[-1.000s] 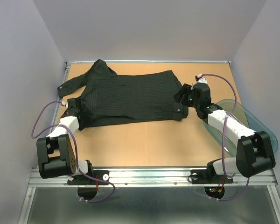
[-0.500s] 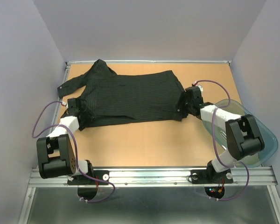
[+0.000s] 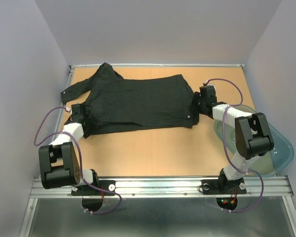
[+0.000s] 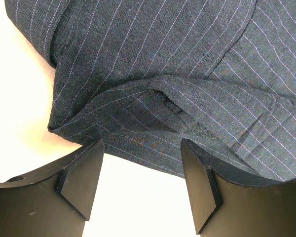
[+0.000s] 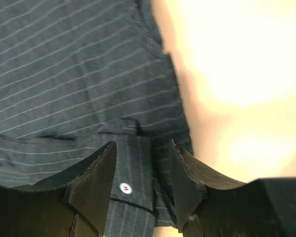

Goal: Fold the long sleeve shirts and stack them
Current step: Fold the shirt

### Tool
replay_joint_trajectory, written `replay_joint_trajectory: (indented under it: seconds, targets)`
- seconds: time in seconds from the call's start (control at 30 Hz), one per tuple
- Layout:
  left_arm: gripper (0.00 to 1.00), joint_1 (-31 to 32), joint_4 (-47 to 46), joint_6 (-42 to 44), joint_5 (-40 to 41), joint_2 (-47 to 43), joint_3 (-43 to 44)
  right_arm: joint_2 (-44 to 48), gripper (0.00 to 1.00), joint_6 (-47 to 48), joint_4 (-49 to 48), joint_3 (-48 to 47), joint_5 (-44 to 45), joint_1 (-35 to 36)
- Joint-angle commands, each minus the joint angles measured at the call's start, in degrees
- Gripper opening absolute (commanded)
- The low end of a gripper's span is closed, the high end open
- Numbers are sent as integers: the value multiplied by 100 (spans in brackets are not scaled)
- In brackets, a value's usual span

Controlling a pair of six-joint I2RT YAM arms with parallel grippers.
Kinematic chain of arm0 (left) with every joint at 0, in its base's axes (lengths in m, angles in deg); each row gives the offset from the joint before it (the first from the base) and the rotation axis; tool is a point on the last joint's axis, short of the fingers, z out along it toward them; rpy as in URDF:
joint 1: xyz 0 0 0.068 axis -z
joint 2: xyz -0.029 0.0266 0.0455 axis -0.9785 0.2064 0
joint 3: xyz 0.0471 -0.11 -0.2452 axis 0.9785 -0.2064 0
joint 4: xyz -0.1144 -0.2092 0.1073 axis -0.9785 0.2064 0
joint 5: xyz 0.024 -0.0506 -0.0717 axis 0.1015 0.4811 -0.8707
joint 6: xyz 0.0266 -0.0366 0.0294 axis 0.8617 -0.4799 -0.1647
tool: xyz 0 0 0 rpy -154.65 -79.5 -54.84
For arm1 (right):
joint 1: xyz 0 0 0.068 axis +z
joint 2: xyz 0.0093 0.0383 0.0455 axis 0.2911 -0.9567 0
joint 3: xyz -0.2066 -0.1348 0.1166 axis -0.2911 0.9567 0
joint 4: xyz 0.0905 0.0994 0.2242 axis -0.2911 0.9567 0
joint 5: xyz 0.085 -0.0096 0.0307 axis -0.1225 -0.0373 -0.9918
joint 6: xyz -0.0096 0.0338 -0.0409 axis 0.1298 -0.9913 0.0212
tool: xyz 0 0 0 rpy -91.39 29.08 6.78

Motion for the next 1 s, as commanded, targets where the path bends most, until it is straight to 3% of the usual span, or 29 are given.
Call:
replay_joint_trajectory:
  seconds: [0.0,0.33,0.67,0.97]
  targets:
    - [75,-16,-36,88,-51,-26,12,-160,52,229,-239,-349,-323,-25]
    - [75,-16,-18,80,-42,-35,-14,-257,38,370,-274,-428,-613,-43]
    - [75,-16,-27,71,-104,0,-14,94,4,887,-274,-489,-507,-34]
    - [75,-16,-18,71,-104,35,-14,385,0,1011,-265,-928,-613,-34]
